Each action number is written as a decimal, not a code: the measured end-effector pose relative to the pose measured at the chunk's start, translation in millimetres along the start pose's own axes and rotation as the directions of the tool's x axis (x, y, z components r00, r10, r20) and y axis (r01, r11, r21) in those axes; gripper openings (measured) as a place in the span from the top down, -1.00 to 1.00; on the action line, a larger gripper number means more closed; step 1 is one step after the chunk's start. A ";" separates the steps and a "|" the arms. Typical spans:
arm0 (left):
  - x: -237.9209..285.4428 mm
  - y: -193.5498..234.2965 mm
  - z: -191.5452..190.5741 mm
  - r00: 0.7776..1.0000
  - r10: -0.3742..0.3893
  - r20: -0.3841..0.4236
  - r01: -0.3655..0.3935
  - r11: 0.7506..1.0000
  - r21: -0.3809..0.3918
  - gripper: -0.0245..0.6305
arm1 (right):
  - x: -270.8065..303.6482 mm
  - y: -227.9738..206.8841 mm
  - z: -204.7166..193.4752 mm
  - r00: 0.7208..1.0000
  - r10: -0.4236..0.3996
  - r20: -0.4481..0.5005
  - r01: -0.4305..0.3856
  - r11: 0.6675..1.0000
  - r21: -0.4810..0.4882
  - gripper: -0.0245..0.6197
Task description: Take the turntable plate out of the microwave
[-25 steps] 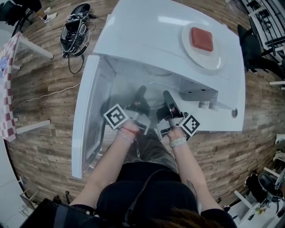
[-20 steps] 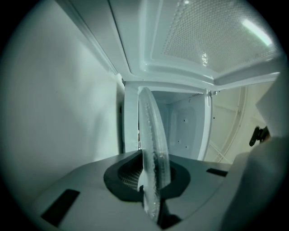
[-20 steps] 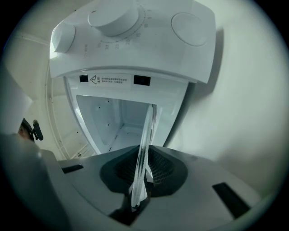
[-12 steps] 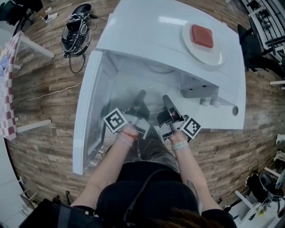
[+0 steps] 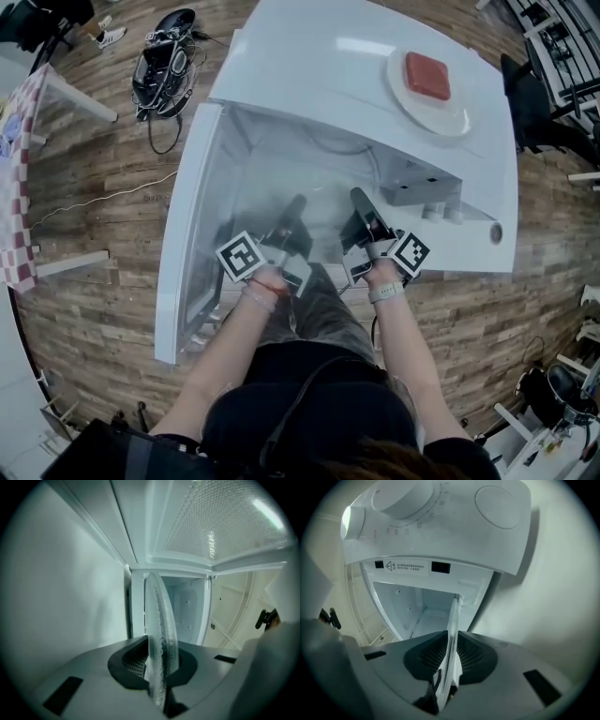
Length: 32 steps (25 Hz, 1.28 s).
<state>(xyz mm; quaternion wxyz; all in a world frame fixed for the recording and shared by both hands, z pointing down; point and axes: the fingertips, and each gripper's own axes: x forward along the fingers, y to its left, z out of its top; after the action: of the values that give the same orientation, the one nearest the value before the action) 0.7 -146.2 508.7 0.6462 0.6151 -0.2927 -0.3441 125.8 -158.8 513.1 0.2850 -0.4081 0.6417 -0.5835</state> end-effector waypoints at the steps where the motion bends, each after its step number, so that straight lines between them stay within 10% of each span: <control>1: -1.2 -0.2 -0.4 1.000 -0.001 -0.006 0.001 1.000 0.005 0.83 | 0.2 -0.5 2.0 1.000 0.001 0.010 -0.001 1.000 0.008 0.76; 32: -31.4 -11.8 -25.4 0.994 -0.055 -0.100 0.055 0.998 -0.001 0.83 | -42.5 16.9 -15.5 0.998 0.034 0.059 -0.031 0.999 -0.043 0.77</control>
<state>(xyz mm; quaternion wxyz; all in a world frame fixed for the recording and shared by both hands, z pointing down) 1.5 -105.9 496.6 0.6497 0.6399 -0.2434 -0.3304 131.0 -114.6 494.3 0.3049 -0.4208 0.6516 -0.5527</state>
